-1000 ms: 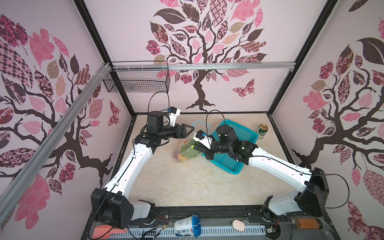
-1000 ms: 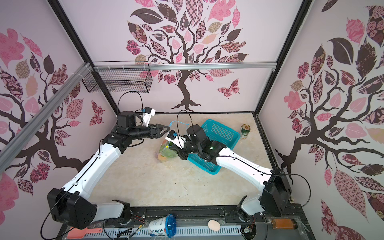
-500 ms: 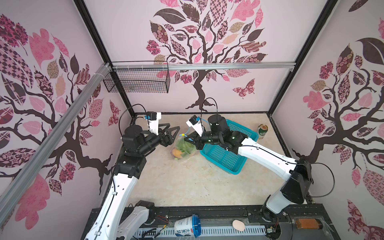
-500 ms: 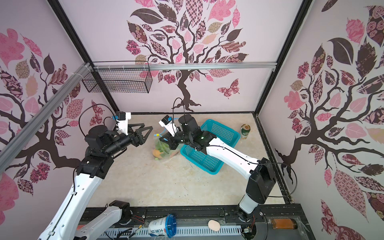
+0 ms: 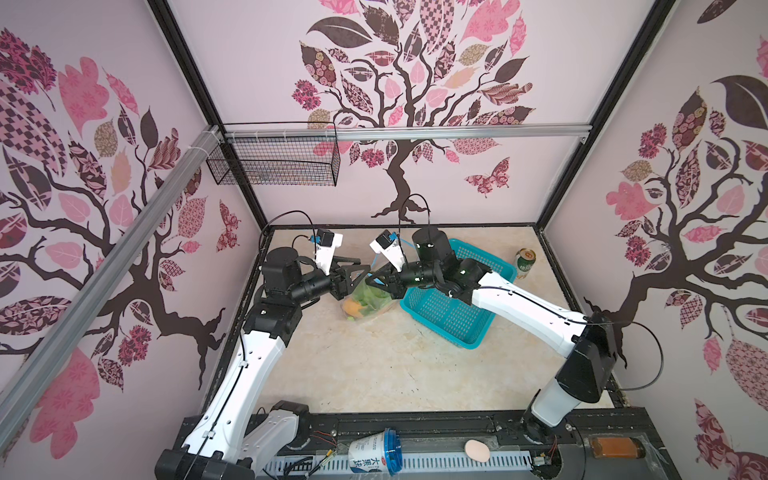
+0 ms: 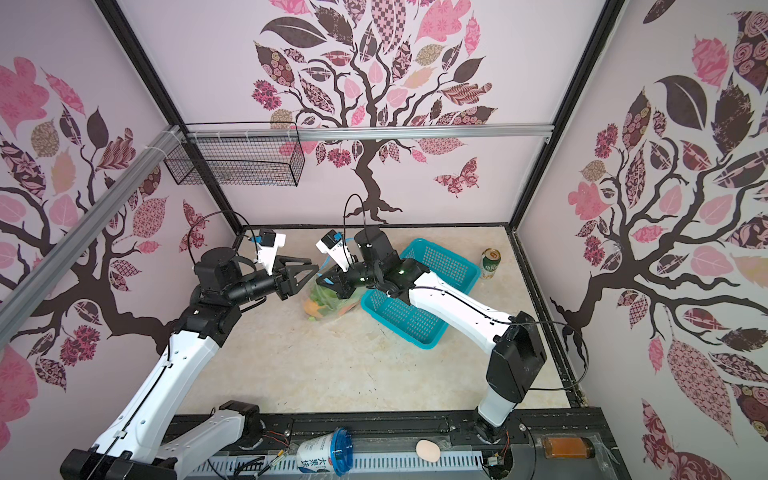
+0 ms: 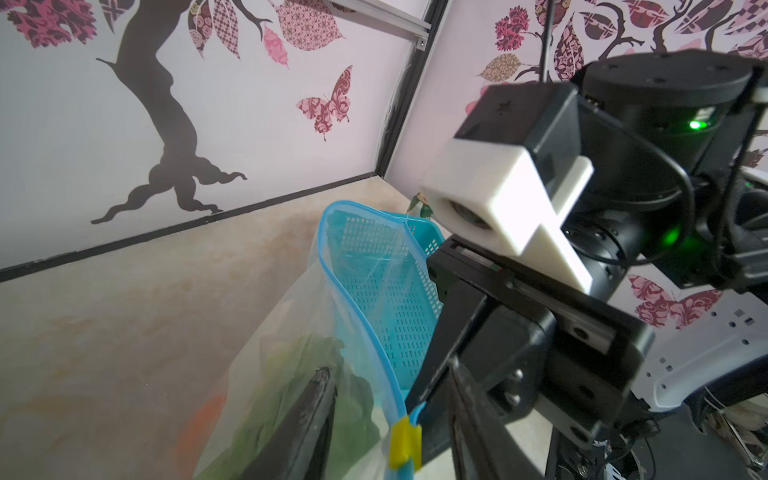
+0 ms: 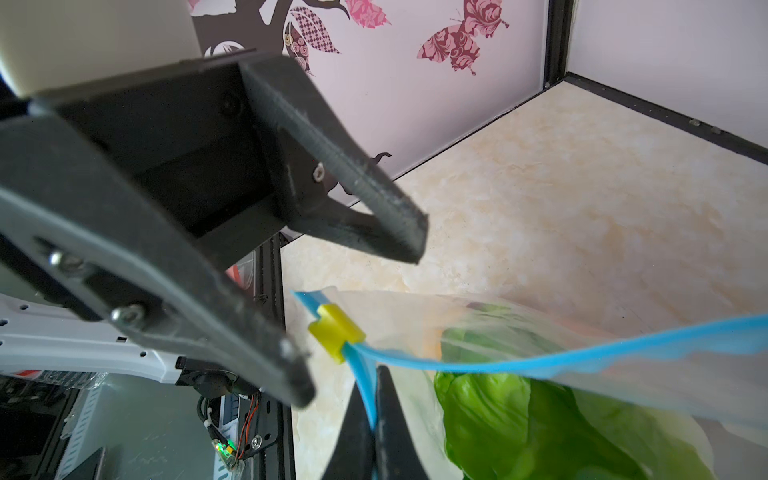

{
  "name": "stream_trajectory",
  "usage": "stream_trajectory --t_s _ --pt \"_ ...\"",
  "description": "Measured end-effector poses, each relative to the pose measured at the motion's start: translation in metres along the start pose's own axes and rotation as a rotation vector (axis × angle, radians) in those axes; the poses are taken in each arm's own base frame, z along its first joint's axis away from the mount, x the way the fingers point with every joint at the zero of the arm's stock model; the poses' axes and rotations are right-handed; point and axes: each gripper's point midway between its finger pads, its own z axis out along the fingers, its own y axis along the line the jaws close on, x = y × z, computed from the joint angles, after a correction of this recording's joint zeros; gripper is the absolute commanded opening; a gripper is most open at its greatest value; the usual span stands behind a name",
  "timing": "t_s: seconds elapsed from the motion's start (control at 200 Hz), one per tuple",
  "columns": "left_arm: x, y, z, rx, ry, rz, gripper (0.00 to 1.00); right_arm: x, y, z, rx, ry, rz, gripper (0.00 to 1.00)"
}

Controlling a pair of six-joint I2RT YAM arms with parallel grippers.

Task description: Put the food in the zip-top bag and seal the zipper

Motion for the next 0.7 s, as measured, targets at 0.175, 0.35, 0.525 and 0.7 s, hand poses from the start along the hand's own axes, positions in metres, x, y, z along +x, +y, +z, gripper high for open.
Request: stream_trajectory --t_s 0.175,0.35,0.525,0.7 --pt "0.001 -0.004 -0.004 0.002 -0.007 0.016 0.38 -0.006 -0.015 -0.009 0.012 -0.019 0.026 0.0" --pt "0.002 -0.004 -0.003 0.003 -0.002 0.019 0.35 -0.006 -0.015 -0.01 0.004 -0.018 0.029 0.0" --pt "0.005 0.0 0.001 0.009 0.009 0.005 0.31 -0.005 -0.011 -0.01 -0.018 -0.015 0.036 0.0" --pt "0.014 0.008 0.012 0.029 0.039 -0.031 0.0 -0.005 -0.008 -0.01 -0.036 -0.012 0.044 0.0"
